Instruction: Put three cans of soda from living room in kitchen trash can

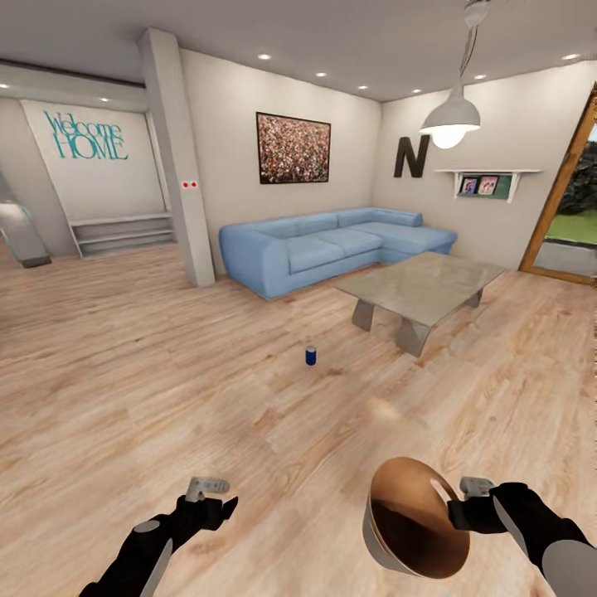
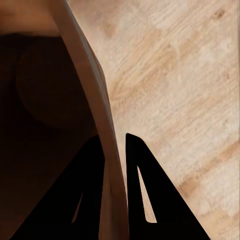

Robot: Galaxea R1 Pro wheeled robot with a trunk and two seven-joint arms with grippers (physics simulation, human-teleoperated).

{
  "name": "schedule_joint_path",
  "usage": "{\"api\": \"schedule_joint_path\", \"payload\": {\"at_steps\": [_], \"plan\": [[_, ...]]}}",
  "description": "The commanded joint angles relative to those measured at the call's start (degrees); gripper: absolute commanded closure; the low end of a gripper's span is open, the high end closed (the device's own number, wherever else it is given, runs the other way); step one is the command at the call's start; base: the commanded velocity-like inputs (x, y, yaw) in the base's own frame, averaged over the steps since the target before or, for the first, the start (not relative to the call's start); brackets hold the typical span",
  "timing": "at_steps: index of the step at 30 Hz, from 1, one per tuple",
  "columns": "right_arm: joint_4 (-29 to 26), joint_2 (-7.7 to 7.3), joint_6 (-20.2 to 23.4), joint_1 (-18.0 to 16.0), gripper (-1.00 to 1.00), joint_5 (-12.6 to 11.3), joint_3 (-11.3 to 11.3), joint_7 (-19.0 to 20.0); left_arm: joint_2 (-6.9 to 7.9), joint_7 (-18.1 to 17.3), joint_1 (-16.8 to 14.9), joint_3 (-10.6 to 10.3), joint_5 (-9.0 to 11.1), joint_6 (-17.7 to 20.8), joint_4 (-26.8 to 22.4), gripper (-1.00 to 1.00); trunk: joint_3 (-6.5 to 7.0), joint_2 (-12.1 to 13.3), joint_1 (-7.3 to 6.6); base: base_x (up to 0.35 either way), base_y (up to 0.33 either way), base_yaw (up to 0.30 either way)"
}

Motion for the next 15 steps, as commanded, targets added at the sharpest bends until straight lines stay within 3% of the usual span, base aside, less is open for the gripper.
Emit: {"api": "schedule_joint_path", "payload": {"at_steps": [1, 15], "plan": [[0.0, 0.00, 0.2, 0.0, 1.00, -0.9, -0.2, 0.2, 0.03, 0.0, 0.0, 0.0, 0.0, 0.0, 0.2, -1.00, 0.05, 0.0, 0.00, 0.311, 0.176, -0.221], [-0.1, -0.07, 0.2, 0.0, 1.00, -1.1, -0.3, 0.1, 0.00, 0.0, 0.0, 0.0, -0.1, 0.0, 0.7, -1.00, 0.60, 0.0, 0.00, 0.310, 0.180, -0.230]]}}
